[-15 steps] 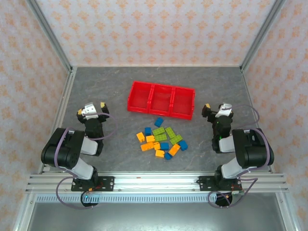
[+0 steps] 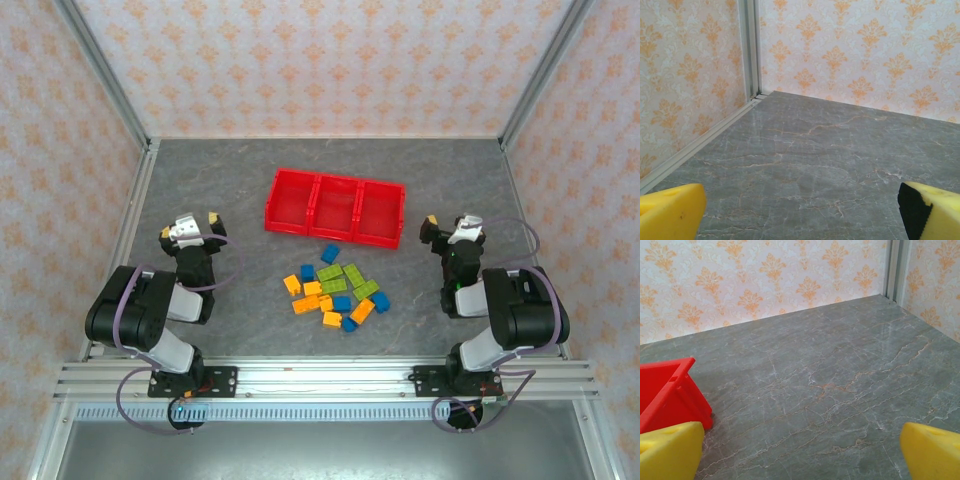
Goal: Sort the legos into containers by color
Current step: Pick up the lego from the bottom-center of the table.
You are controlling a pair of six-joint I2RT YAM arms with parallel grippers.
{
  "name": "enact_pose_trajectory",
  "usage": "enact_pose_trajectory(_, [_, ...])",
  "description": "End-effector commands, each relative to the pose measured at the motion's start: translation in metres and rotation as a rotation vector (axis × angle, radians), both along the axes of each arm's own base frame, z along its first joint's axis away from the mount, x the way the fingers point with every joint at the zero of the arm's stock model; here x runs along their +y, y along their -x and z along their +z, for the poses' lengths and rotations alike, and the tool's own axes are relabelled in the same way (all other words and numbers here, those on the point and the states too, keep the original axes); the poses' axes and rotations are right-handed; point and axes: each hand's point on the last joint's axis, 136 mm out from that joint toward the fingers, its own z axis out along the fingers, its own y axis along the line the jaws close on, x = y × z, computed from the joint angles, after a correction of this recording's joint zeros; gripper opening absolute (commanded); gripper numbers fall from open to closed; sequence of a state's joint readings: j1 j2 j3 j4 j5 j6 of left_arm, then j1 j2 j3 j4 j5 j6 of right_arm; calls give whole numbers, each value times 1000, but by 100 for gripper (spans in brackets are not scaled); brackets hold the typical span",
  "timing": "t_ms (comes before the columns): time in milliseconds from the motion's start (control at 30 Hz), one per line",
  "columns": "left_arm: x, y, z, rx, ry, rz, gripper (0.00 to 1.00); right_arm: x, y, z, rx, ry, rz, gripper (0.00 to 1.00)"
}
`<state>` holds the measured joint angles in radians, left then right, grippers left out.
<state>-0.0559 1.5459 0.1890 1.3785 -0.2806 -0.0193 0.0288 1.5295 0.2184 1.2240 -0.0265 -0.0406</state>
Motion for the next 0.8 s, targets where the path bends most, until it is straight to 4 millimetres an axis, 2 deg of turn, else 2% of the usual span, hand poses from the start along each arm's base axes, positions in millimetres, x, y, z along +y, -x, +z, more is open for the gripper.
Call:
enact_pose_trajectory(0, [2,-3,0,-5,23,-8,100,-4,-4,10,-28,-8,-18,100])
enact_pose_trajectory(333, [6,-1,1,-12,32,4,100,-4,-4,9,-29,-9,-15,99])
enact_pose_trajectory(400, [4,1,4,-21,16,9,99,-5,0,17,-61,-3,-40,100])
enact_pose_trajectory(467, [-7,15,18,-67,-24,4,99,-14,14,36,-76,32,-192,100])
enact_pose_trajectory(533, [-12,37,42,-143,-70,39,99,-21,14,53,-28,-127,-269,100])
enact_pose_trajectory(567, [-22,41,53,-148,-104,38,99,-22,16,62,-18,-215,-278,100])
enact_pose_trajectory(633, [-41,35,67,-110,-83,1,99,-20,22,70,0,-365,-293,100])
enact_pose_trajectory(667, [-46,28,75,-80,-10,-14,99,-12,23,74,24,-400,-247,100])
enact_pose_trajectory(700, [-48,25,82,-49,78,-15,99,4,23,81,54,-409,-148,100])
enact_pose_trajectory(767, [-52,26,98,-11,198,-26,99,24,28,87,107,-464,-47,100])
